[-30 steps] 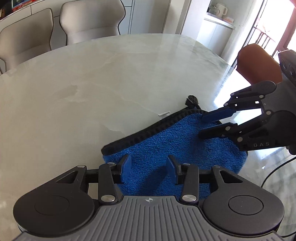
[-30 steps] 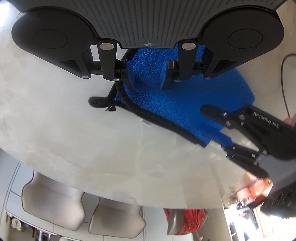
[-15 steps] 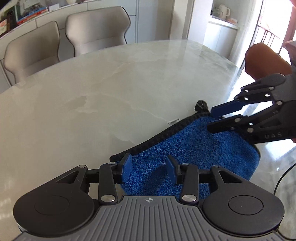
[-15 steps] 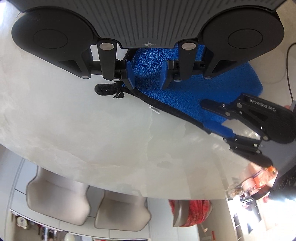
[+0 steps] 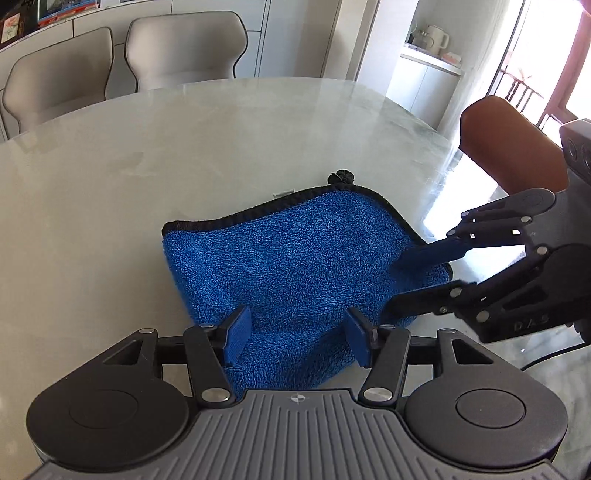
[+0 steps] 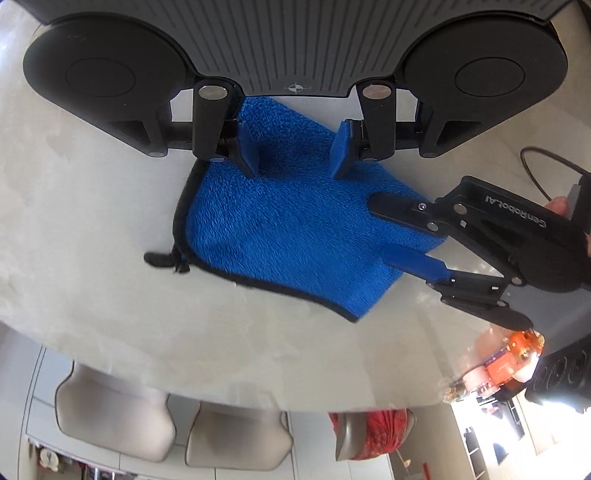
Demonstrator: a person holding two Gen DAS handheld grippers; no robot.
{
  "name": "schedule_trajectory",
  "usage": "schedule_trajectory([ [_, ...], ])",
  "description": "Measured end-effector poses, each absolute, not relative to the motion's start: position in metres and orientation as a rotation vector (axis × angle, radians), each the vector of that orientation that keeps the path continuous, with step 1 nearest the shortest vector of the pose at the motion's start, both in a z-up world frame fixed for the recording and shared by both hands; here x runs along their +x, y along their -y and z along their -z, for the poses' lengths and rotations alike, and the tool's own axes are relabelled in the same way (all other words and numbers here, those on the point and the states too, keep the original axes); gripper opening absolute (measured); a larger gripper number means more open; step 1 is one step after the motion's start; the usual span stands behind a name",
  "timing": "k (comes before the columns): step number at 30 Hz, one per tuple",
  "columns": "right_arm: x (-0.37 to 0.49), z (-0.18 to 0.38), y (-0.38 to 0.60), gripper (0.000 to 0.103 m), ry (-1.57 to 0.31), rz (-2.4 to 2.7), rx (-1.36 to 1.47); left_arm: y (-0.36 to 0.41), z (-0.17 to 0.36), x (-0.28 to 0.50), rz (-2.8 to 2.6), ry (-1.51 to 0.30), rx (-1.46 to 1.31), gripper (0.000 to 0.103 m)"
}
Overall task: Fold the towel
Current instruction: 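Lower the folded end onto the towel and press it flat with both grippers, then open both grippers and withdraw them from the folded towel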
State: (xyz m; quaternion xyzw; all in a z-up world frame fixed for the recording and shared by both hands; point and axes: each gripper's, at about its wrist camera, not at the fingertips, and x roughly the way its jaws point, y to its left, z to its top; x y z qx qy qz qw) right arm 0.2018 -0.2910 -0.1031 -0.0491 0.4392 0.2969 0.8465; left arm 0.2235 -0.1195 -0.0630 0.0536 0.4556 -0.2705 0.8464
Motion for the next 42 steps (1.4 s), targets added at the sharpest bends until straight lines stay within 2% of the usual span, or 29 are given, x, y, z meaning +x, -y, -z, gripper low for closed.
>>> schedule_trajectory([
  [6, 0.195, 0.106, 0.300, 0.044, -0.912, -0.646, -0.101, 0.117, 0.053, 0.218, 0.548, -0.949, 0.136, 0.058],
  [12, 0.182, 0.085, 0.300, 0.045, -0.889, -0.656, -0.053, 0.104, 0.041, 0.201, 0.574, -0.944, -0.027, 0.058],
  [16, 0.186, 0.100, 0.297, 0.046, -0.967, -0.597, -0.090, 0.115, 0.056, 0.195, 0.536, -0.994, 0.059, 0.058],
  [24, 0.184, 0.099, 0.303, 0.046, -0.958, -0.573, -0.048, 0.126, 0.059, 0.196, 0.491, -0.997, 0.135, 0.058],
  [26, 0.184, 0.091, 0.308, 0.052, -0.970, -0.528, 0.006, 0.121, 0.050, 0.194, 0.467, -1.009, 0.059, 0.059],
  [28, 0.179, 0.081, 0.311, 0.075, -0.962, -0.478, 0.046, 0.114, 0.040, 0.188, 0.445, -1.008, -0.009, 0.063],
  [31, 0.165, 0.066, 0.311, 0.092, -0.908, -0.407, 0.046, 0.110, 0.027, 0.176, 0.405, -0.995, -0.041, 0.067],
  [36, 0.146, 0.053, 0.302, 0.100, -0.910, -0.289, 0.055, 0.109, 0.011, 0.153, 0.330, -0.980, -0.060, 0.072],
  [42, 0.123, 0.046, 0.288, 0.101, -0.952, -0.161, 0.003, 0.110, -0.002, 0.124, 0.236, -0.961, -0.030, 0.074],
])
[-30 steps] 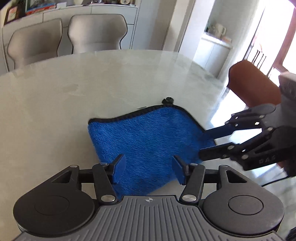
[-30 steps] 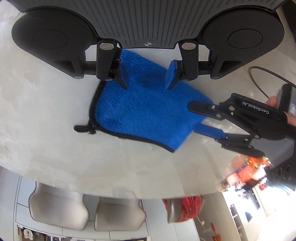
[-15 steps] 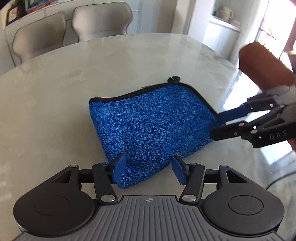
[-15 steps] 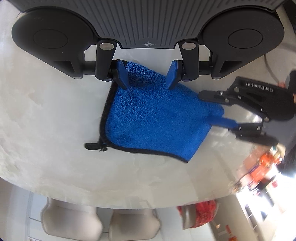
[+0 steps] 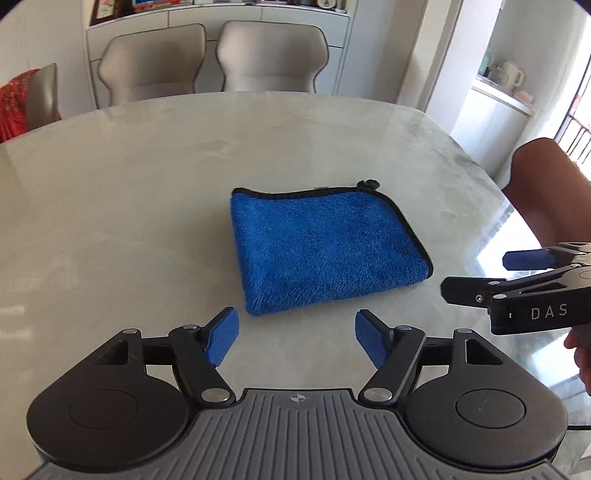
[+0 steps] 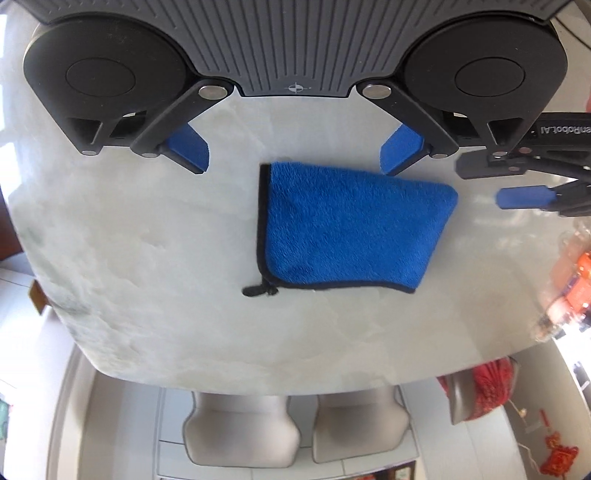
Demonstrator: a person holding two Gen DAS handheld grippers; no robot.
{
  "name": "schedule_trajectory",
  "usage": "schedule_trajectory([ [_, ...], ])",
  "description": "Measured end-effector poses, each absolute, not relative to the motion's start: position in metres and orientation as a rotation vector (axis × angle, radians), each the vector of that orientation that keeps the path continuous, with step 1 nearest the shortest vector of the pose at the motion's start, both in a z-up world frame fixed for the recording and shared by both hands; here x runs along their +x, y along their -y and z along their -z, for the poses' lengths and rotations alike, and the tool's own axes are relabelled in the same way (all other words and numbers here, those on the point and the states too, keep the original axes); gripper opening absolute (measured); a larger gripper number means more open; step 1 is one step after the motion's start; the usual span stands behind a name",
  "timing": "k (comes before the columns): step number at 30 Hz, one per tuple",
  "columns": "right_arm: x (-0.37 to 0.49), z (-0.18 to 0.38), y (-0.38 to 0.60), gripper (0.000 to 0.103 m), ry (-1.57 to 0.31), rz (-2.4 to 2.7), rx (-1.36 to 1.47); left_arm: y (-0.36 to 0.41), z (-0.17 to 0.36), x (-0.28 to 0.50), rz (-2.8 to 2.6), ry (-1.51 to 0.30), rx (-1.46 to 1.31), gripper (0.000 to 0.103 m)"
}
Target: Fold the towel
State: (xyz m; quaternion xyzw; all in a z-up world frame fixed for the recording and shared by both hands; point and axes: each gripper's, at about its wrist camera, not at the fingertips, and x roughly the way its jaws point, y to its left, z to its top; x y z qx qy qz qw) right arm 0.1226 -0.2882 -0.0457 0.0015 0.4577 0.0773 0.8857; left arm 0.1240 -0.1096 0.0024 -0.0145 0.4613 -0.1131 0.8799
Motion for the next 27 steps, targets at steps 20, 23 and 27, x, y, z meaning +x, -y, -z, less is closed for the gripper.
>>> schedule_trajectory([
  [20, 0.049, -0.002, 0.283, 0.102, -0.833, -0.032, 0.018, 0.091, -0.046, 0.070, 0.179, -0.869, -0.140, 0.092],
  [23, 0.039, -0.007, 0.281, 0.102, -0.791, -0.041, 0.007, 0.089, -0.050, 0.066, 0.180, -0.859, -0.156, 0.092],
  [27, 0.027, -0.012, 0.279, 0.102, -0.742, -0.052, 0.002, 0.092, -0.054, 0.062, 0.166, -0.856, -0.130, 0.092],
])
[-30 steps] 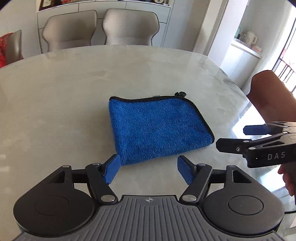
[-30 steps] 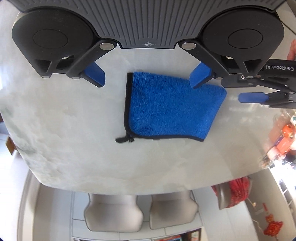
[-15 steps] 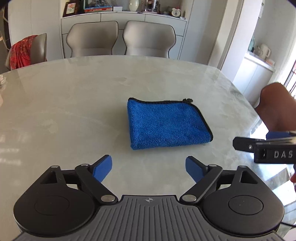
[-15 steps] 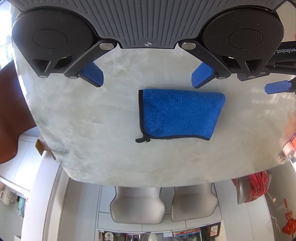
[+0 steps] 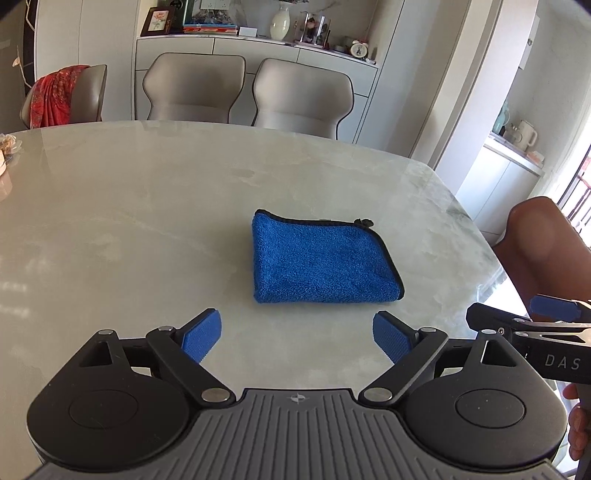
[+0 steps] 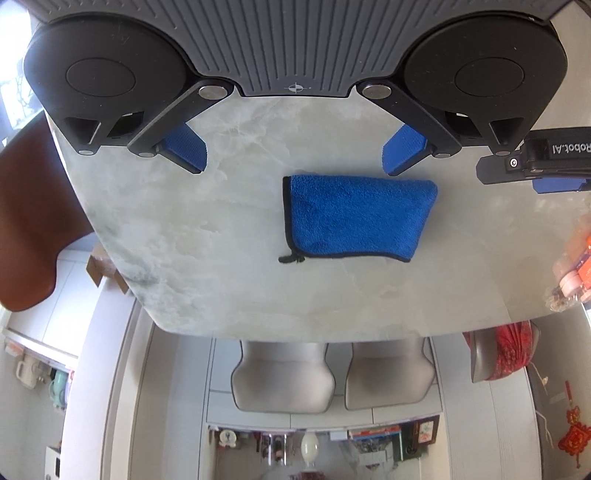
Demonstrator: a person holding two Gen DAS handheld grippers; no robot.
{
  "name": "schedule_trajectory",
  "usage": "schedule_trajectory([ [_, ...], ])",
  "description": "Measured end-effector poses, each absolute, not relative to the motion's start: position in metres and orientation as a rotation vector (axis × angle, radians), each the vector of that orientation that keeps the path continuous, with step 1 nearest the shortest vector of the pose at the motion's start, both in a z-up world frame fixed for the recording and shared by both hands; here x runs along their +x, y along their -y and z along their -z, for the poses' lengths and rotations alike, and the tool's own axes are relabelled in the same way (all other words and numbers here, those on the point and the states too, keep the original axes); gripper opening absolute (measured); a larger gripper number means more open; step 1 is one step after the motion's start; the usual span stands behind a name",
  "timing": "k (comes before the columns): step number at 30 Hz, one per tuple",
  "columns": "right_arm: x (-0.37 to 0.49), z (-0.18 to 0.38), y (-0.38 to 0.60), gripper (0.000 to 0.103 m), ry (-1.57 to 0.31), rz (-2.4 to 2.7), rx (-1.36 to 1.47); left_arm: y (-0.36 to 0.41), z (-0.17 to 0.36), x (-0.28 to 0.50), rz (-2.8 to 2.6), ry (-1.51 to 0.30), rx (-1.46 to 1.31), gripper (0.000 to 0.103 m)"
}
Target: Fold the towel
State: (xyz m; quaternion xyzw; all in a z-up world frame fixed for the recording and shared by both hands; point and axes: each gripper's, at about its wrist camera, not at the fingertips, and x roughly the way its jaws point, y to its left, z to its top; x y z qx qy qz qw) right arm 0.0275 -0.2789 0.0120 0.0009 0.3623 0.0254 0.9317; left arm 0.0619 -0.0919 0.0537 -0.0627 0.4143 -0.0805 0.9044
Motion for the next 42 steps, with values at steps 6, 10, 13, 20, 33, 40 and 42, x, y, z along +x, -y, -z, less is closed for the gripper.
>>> schedule_trajectory([
  [6, 0.021, -0.013, 0.279, 0.102, -0.736, -0.068, 0.018, 0.094, -0.055, 0.055, 0.163, -0.850, -0.102, 0.092],
  [10, 0.021, -0.012, 0.279, 0.102, -0.751, -0.061, 0.013, 0.095, -0.053, 0.053, 0.148, -0.863, -0.097, 0.092],
  [13, 0.019, -0.011, 0.280, 0.102, -0.752, -0.061, 0.022, 0.097, -0.052, 0.051, 0.144, -0.865, -0.086, 0.092],
  [20, 0.017, -0.008, 0.281, 0.102, -0.767, -0.059, 0.035, 0.097, -0.051, 0.050, 0.132, -0.868, -0.071, 0.092],
  [33, 0.018, -0.005, 0.280, 0.102, -0.791, -0.069, 0.030, 0.095, -0.052, 0.050, 0.067, -0.861, -0.045, 0.092],
  [40, 0.018, -0.004, 0.280, 0.102, -0.797, -0.075, 0.033, 0.094, -0.051, 0.051, 0.050, -0.869, -0.031, 0.092],
  [42, 0.019, -0.003, 0.280, 0.102, -0.802, -0.076, 0.036, 0.094, -0.051, 0.051, 0.042, -0.870, -0.030, 0.094],
])
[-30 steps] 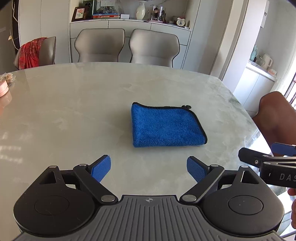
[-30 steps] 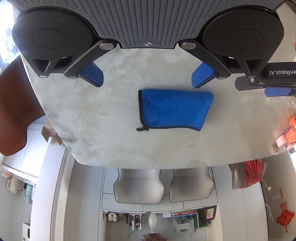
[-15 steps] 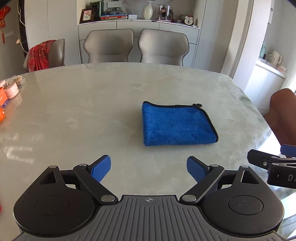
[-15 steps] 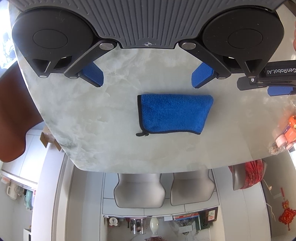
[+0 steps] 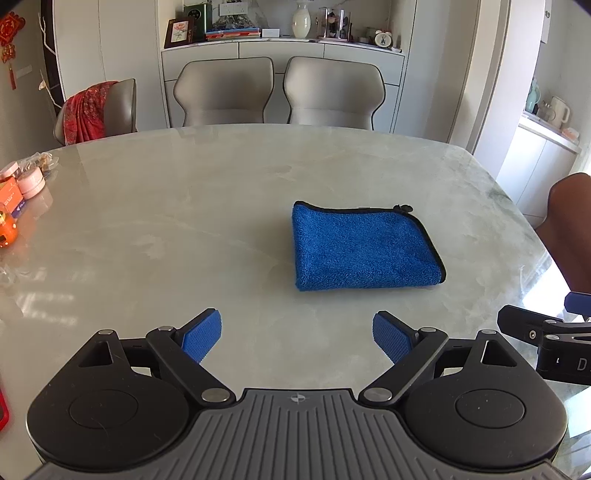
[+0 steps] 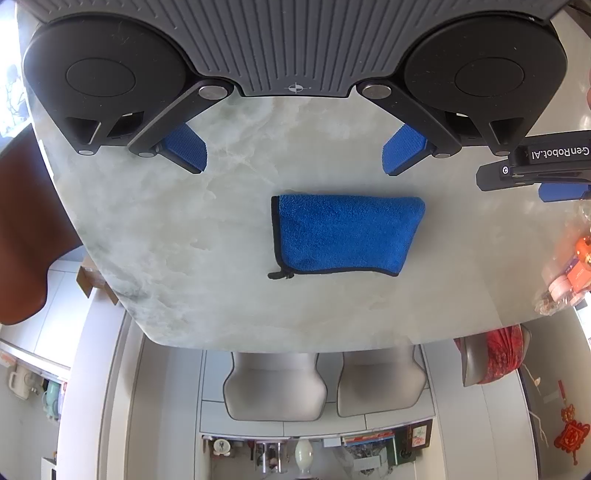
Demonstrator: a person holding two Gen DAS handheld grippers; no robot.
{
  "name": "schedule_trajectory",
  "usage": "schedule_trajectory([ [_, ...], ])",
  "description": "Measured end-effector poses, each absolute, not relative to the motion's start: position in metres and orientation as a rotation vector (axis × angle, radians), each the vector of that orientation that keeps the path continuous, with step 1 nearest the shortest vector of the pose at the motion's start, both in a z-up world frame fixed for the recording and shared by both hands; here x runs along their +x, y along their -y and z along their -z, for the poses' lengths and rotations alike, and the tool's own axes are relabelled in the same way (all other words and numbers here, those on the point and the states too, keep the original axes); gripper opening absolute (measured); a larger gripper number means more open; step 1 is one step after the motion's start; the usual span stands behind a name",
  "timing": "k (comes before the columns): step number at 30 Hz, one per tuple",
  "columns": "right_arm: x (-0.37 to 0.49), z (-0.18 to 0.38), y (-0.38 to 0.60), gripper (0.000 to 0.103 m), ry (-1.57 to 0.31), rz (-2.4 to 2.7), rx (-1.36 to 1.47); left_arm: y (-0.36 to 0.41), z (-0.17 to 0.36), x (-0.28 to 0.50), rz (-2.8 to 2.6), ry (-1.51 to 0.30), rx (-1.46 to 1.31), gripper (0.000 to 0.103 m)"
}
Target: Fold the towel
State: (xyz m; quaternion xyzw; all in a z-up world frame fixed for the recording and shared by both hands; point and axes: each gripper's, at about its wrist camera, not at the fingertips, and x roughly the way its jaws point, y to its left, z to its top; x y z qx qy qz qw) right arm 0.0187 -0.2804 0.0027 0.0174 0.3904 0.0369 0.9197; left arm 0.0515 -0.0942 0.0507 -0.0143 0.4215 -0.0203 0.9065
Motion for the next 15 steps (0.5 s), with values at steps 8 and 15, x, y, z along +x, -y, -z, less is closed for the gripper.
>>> schedule_trajectory([
  [8, 0.0183, 0.0000, 0.2812, 0.102, -0.816, -0.074, 0.036, 0.0945, -0.0500, 0.0511, 0.029, -0.871, -0.024, 0.100],
  [15, 0.0191, 0.0010, 0.2812, 0.102, -0.822, -0.076, 0.036, 0.0947, -0.0510, 0.0494, 0.034, -0.864, -0.020, 0.100],
])
